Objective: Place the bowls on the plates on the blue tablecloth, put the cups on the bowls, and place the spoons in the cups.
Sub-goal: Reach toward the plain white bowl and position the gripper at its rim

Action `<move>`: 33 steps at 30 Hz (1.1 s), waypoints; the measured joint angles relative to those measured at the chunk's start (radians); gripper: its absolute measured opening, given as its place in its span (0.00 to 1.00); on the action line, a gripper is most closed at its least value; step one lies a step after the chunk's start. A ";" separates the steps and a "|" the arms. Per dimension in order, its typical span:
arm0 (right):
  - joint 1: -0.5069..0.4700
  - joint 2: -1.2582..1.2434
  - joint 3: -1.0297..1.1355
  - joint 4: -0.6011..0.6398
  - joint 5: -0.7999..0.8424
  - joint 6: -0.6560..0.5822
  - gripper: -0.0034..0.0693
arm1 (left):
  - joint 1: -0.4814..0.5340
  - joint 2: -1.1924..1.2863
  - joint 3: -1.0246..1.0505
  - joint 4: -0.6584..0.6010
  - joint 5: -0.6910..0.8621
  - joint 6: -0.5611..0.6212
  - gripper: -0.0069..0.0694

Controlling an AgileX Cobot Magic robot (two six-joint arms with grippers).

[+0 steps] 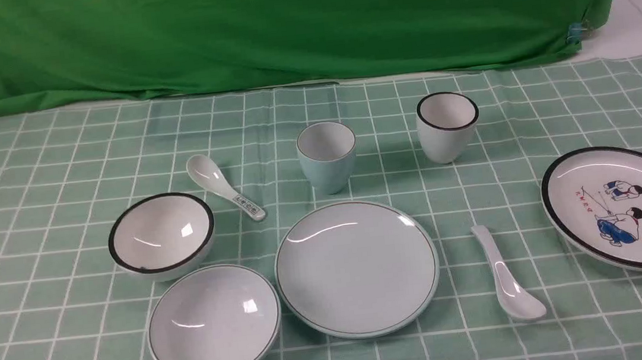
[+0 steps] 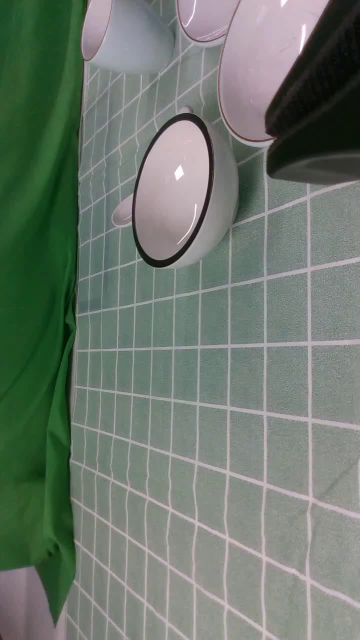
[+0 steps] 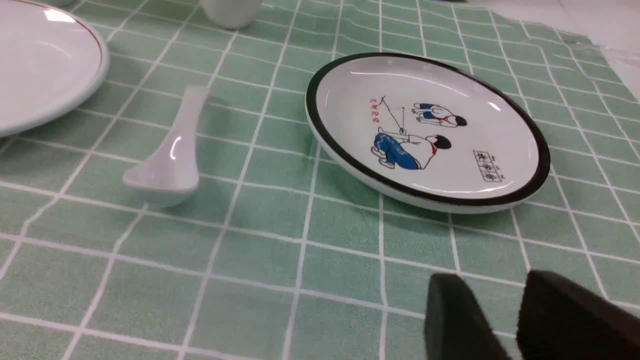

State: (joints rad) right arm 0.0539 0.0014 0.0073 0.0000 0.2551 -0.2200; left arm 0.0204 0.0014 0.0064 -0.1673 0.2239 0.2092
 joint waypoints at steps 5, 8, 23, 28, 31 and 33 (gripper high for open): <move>0.000 0.000 0.000 0.000 0.000 0.000 0.38 | 0.000 0.000 0.000 0.000 0.000 0.000 0.11; 0.000 0.000 0.000 0.000 0.000 0.000 0.38 | 0.000 0.000 0.000 0.000 0.000 0.000 0.11; 0.000 0.000 0.000 0.000 0.000 0.000 0.38 | 0.000 0.000 0.000 -0.108 -0.063 0.001 0.11; 0.000 0.000 0.000 0.000 -0.001 0.000 0.38 | 0.000 0.000 0.000 -0.428 -0.195 -0.019 0.11; 0.000 0.000 0.000 0.000 -0.030 0.047 0.38 | 0.000 0.000 0.000 -0.458 -0.269 -0.045 0.11; 0.000 0.000 0.000 0.038 -0.130 0.220 0.38 | 0.000 0.000 0.000 -0.466 -0.374 -0.124 0.11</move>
State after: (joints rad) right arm 0.0539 0.0014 0.0073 0.0380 0.1251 0.0000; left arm 0.0204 0.0014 0.0064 -0.6337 -0.1501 0.0853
